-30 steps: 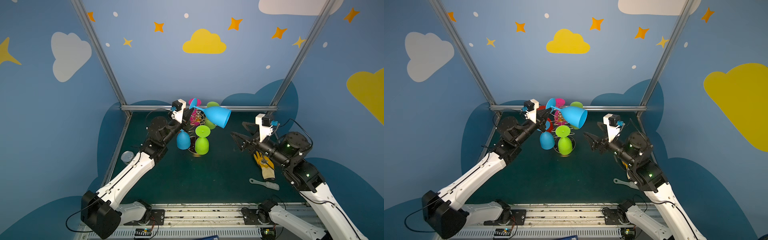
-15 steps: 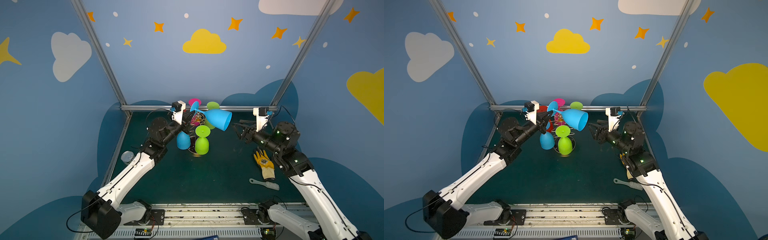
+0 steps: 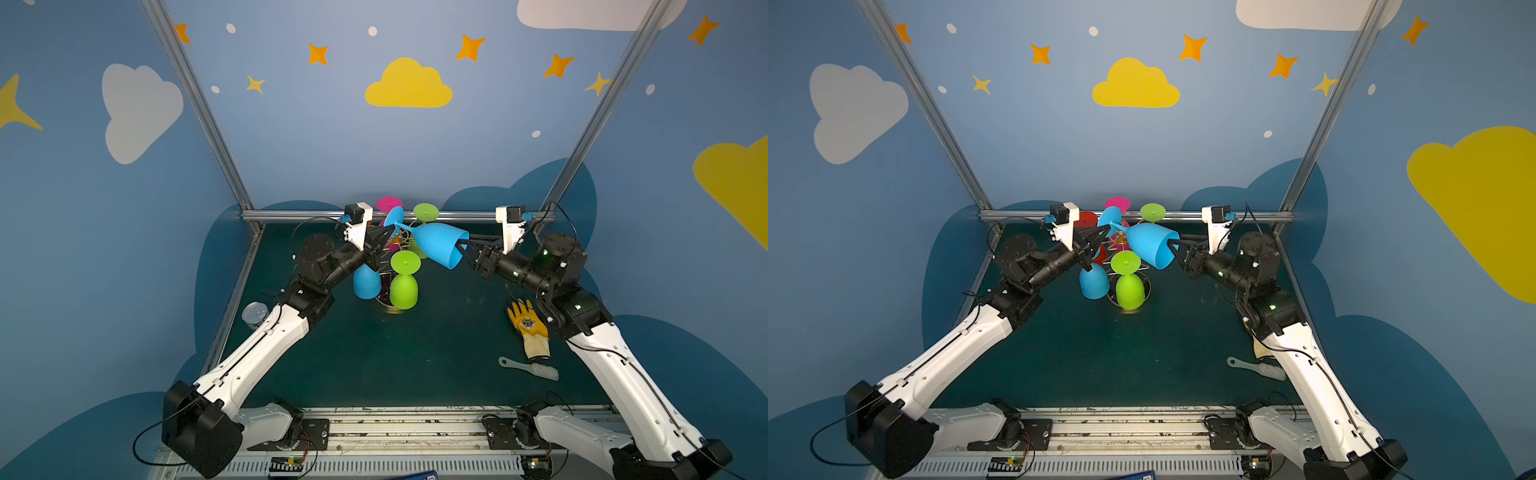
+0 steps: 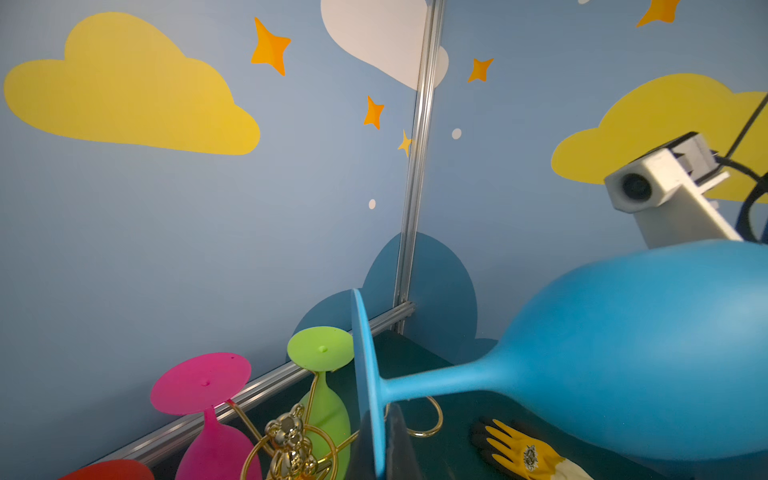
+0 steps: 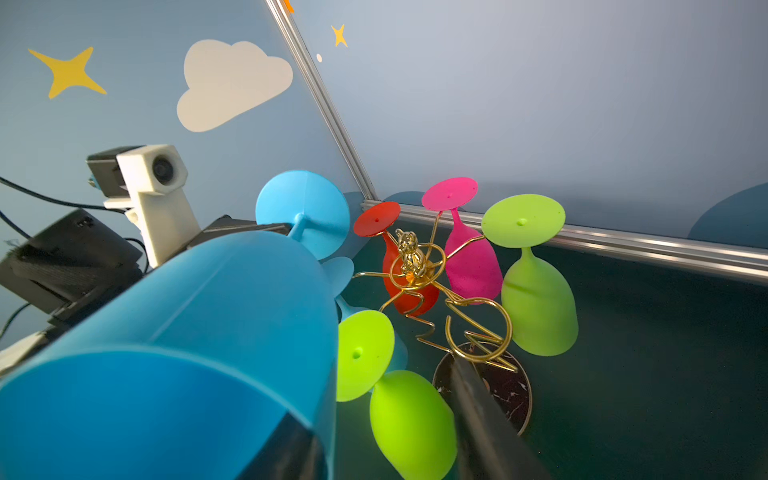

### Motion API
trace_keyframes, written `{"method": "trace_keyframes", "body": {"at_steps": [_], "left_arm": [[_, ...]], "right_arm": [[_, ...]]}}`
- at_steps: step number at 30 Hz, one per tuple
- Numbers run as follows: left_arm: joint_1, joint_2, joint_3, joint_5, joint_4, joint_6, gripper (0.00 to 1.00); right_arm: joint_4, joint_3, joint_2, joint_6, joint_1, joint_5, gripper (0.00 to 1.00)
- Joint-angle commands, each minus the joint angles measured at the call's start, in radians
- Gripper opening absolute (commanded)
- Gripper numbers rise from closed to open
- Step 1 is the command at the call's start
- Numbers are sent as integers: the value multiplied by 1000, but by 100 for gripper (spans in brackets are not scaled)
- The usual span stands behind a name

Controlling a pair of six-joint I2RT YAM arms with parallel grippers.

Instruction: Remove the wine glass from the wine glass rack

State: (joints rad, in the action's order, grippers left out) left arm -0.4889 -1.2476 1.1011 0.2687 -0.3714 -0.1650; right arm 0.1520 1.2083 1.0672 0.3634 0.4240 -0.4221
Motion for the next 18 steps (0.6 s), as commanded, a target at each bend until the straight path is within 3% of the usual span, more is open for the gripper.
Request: {"method": "trace_keyframes", "body": {"at_steps": [1,6,9,11,15,18], "left_arm": [[8,0,23,69,-20,-40,3],[12,-10,29,71,-13,-44,3],[13,-13,29,64,-10,-44,9],[15,-13,29,57,-8,-45,22],[18,-5,31,19,0,-41,66],[23,19,27,-28,30,-28,83]], "right_arm": [[-46,38,14,10,-5,-45,32],[-54,38,20,18,-7,-67,11],[-46,38,15,19,-8,-66,0],[-38,38,9,17,-11,-61,0],[-12,41,-21,-1,-18,-26,0],[44,55,-55,-45,-32,32,0]]}}
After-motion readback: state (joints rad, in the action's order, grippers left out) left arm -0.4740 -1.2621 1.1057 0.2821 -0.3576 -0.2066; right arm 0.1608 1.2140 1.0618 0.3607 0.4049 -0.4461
